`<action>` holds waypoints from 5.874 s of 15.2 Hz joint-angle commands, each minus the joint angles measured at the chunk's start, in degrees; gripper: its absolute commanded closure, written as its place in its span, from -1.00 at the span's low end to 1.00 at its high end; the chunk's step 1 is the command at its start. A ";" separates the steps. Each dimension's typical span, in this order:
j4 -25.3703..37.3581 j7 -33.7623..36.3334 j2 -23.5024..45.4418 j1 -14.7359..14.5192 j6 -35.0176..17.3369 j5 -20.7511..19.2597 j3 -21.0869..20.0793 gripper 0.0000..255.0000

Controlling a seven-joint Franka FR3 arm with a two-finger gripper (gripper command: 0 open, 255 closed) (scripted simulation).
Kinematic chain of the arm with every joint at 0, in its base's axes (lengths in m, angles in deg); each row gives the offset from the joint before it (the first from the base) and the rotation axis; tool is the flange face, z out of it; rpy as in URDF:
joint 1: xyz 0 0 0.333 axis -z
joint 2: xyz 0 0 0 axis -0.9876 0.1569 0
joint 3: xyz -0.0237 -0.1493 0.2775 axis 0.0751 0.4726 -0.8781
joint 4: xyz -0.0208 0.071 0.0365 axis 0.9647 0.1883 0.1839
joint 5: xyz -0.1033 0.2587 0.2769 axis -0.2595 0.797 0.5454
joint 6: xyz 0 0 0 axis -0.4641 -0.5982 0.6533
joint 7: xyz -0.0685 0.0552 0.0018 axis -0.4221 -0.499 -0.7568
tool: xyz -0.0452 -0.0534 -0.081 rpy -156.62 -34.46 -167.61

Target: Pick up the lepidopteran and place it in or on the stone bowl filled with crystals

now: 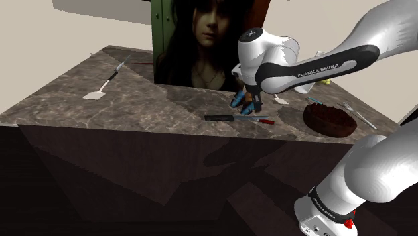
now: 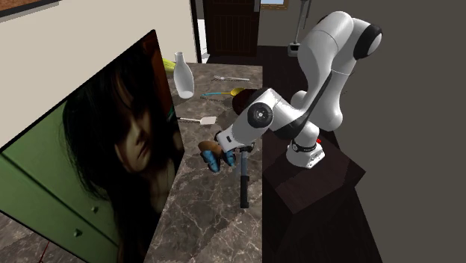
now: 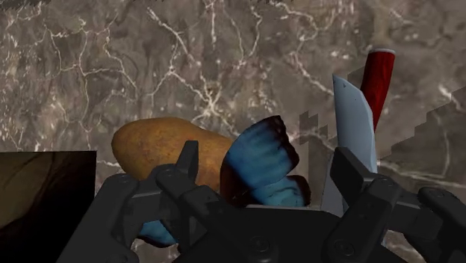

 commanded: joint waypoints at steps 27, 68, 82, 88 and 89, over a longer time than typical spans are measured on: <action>3.08 -3.21 -2.03 0.02 4.15 0.89 0.36 1.00; 26.31 36.78 19.14 6.07 17.24 21.51 0.78 1.00; 6.94 43.30 0.87 5.28 5.31 34.26 0.72 -1.00; -1.14 45.45 -4.04 4.25 -1.44 38.41 0.29 -1.00; -1.75 45.44 -3.84 4.21 -2.26 38.47 0.22 -1.00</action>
